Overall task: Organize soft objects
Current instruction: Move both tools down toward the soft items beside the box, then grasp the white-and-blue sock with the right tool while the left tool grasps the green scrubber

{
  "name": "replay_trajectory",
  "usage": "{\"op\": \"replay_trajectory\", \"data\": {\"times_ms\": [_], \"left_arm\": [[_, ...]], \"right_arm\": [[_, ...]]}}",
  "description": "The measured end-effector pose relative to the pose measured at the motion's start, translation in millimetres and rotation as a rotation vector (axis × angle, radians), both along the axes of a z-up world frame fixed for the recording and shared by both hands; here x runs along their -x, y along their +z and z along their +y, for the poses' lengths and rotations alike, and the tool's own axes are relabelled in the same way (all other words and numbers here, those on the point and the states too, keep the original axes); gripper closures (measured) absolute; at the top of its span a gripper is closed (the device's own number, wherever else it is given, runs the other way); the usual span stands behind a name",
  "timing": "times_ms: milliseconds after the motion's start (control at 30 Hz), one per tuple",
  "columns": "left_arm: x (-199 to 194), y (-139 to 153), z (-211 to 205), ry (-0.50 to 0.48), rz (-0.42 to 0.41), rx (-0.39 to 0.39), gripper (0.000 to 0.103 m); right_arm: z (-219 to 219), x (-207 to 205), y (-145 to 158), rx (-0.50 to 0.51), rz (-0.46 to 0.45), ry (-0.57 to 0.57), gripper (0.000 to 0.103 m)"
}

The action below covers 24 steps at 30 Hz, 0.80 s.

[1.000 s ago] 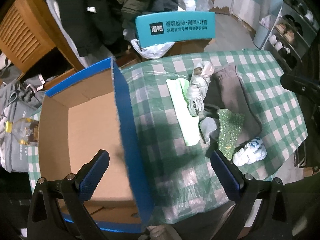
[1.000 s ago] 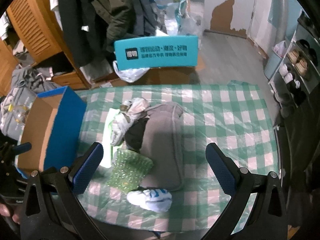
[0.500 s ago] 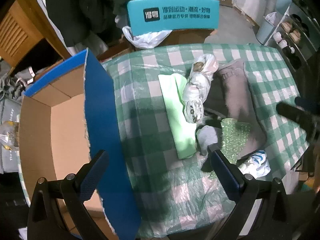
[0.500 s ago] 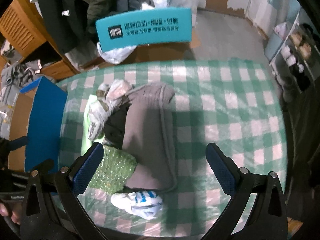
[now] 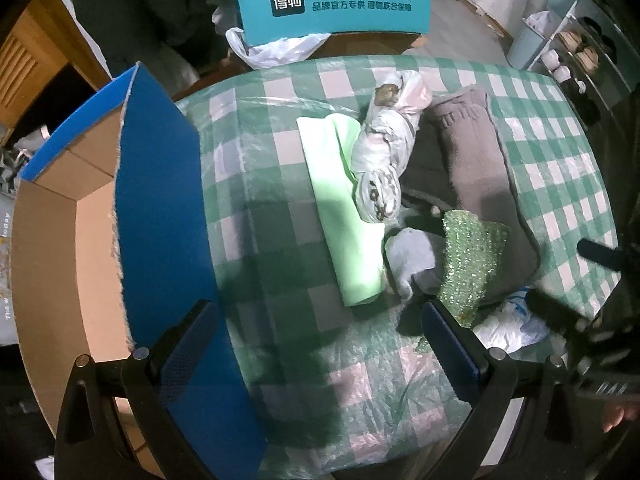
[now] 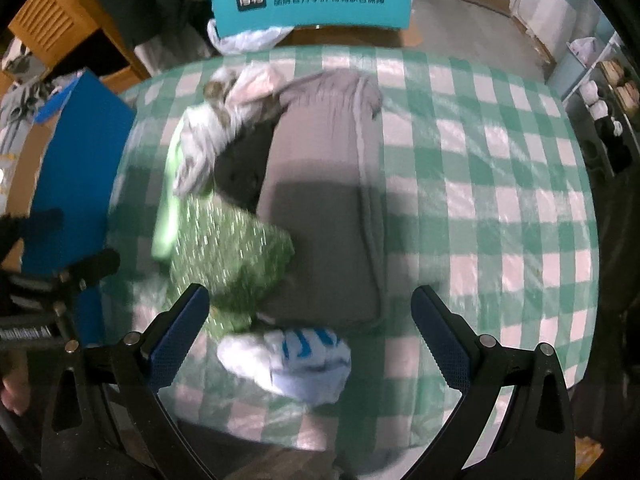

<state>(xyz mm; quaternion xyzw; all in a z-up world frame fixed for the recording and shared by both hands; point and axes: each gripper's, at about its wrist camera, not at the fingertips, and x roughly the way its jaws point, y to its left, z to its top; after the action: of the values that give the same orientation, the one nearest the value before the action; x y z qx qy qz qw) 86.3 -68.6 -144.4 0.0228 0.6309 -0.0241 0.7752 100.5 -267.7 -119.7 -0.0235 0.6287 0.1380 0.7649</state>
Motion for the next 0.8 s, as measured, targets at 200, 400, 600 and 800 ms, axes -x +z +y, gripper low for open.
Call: {"op": "replay_trajectory", "data": {"times_ms": [200,400,600,800], "left_arm": [[5,-2,-11,-0.024,0.0,0.013,0.001],[12,-9,-20,-0.043,0.012,0.019,0.001],[13,-15,-23,-0.038,0.026,0.034,0.001],[12,-22,-28,-0.039,0.042,0.046,0.001]], "right_arm": [[4,17,-16,0.025,0.023,0.061,0.003],[8,21,-30,0.045,0.05,0.101,0.003],[17,23,-51,0.079,0.067,0.162,0.012],[12,26,-59,0.042,0.079,0.172,0.029]]}}
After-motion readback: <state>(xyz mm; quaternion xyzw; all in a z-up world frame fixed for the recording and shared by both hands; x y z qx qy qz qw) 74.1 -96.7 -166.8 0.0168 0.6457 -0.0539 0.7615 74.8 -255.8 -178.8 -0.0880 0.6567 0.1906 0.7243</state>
